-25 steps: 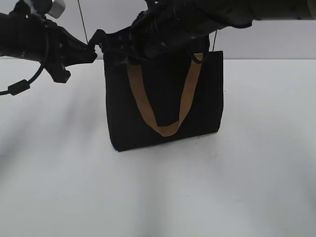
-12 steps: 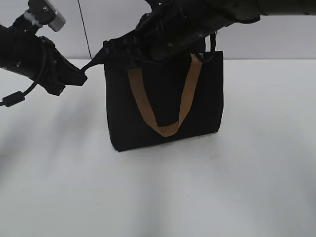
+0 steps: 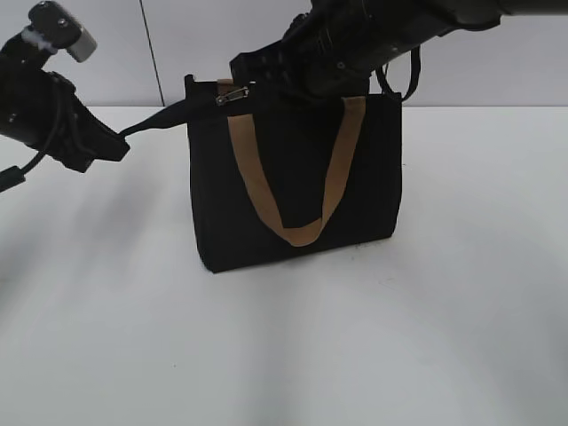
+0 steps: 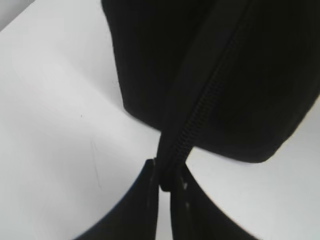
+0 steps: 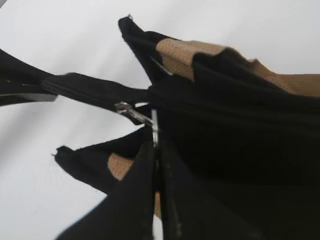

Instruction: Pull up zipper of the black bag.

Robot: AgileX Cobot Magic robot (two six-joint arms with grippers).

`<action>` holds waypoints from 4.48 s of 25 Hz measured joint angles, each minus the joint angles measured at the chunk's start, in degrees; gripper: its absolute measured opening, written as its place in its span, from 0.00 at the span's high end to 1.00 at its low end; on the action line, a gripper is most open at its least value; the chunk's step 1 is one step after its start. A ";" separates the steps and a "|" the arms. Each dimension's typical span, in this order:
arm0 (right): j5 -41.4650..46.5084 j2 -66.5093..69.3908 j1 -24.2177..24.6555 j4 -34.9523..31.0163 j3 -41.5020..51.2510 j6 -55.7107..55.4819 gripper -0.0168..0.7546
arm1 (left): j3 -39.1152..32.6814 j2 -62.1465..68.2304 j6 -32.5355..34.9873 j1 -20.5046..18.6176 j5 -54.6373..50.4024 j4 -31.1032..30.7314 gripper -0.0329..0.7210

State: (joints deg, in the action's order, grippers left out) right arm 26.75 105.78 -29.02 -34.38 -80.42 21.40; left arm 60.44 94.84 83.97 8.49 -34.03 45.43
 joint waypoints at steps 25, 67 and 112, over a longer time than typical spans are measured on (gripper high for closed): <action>8.38 0.00 13.22 0.00 -3.19 0.91 0.98 | 0.00 -0.04 -0.85 -3.71 -1.53 0.70 0.92; 29.80 -15.08 20.70 31.11 -3.33 -7.00 0.34 | 0.06 -12.51 -62.78 -4.23 -6.93 -36.94 0.28; 35.49 -91.63 20.70 28.05 52.42 -11.31 0.35 | -28.54 -92.29 -77.26 -4.26 -30.19 -37.62 0.34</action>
State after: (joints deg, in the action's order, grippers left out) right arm 62.25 14.15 -8.32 -6.33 -28.00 10.09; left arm 31.90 2.55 6.72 4.23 -64.22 7.81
